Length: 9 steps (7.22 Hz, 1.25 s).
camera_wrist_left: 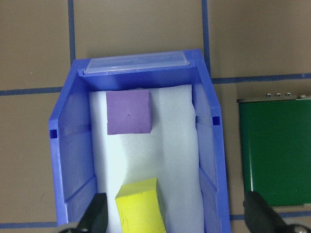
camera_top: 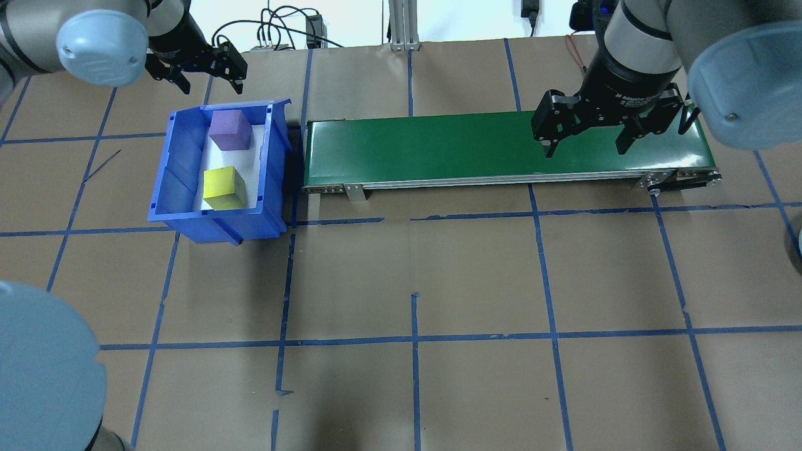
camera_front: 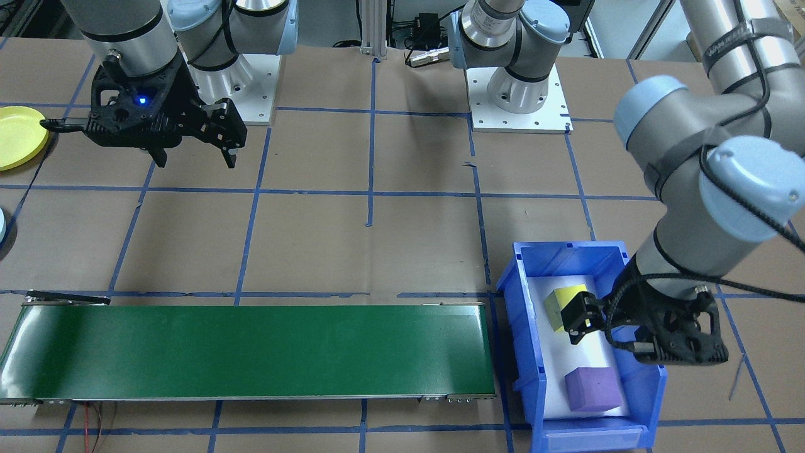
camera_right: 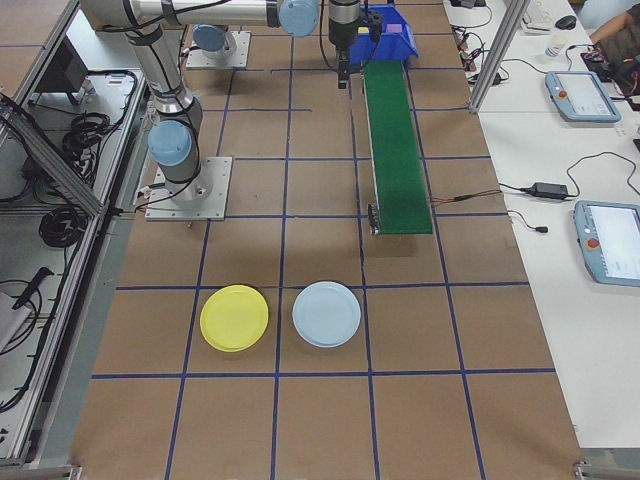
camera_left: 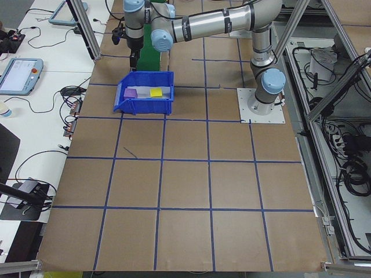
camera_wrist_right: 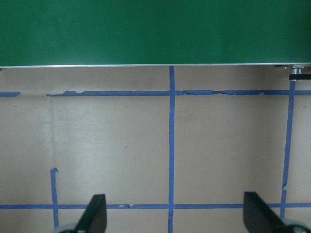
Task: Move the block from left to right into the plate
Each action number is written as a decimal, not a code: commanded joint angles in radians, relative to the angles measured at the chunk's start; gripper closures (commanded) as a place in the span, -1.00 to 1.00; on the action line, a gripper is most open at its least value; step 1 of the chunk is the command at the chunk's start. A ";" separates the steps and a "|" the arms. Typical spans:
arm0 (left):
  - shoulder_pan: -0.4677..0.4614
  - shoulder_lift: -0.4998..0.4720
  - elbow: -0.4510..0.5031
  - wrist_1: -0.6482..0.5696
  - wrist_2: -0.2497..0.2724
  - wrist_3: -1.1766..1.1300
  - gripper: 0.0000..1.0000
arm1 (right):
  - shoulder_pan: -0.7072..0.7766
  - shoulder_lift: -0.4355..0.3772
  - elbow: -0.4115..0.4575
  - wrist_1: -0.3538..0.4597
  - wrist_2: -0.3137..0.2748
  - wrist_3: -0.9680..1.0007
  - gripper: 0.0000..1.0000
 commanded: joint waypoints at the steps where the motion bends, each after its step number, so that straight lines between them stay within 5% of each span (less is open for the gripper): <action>1: 0.035 -0.099 -0.023 0.100 -0.009 -0.003 -1.00 | 0.000 0.000 0.000 0.000 0.000 0.000 -1.00; 9: 0.043 -0.237 -0.022 0.237 -0.003 0.040 -0.92 | 0.000 0.000 0.000 0.000 0.002 0.000 -1.00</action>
